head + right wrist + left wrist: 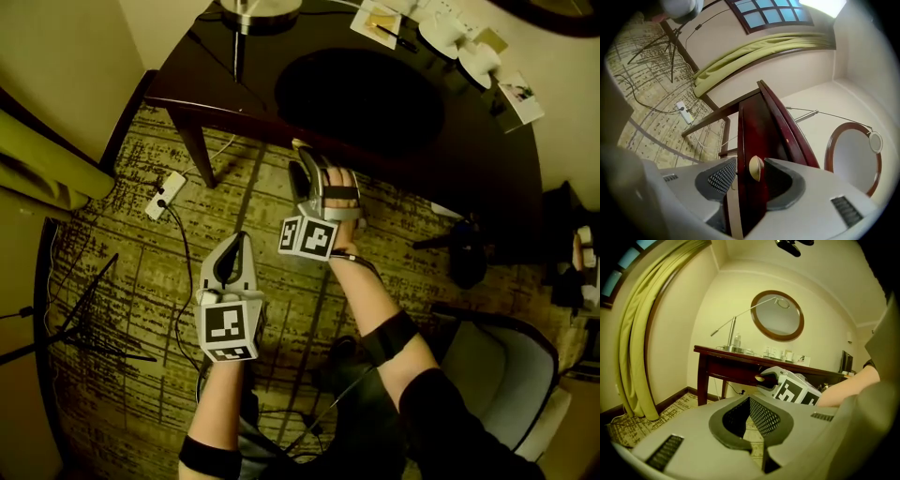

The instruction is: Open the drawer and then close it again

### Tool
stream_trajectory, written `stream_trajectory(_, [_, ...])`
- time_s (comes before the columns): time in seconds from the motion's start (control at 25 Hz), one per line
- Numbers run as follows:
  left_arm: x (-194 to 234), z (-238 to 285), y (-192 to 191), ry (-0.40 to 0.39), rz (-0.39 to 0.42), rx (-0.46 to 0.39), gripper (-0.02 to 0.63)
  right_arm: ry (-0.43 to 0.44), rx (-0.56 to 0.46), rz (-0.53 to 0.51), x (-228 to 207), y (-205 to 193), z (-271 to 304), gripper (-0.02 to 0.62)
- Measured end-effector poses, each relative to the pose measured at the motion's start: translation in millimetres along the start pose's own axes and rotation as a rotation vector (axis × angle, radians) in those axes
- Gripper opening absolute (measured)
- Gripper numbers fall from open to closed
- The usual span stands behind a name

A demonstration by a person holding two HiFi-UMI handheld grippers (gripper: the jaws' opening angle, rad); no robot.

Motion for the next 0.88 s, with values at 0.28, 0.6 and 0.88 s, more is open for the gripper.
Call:
stream_trajectory(0.28, [-4,16,5,-0.031,0.022,-0.015,0.002,-0.024,0.031,-0.013,1,-7,13,0.15])
stream_trajectory(0.6, [0,16,-8,-0.04,0.0,0.0,0.002,-0.089,0.023,-0.027,-5,-4,13,0.063])
stream_trajectory(0.88, [7,1,-9,-0.026,-0.014,0.002,0.002,-0.083,0.033,-0.009,-4,-3,9,0.063])
Point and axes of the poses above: the fingertips, and each gripper's own axes: z forward along the fingers, x to its left, y out of its top, the point moved 2 cm from there along -z, backward along the fingers, and after that the axes turned 5 degrees about z, right-handed, at the moved point
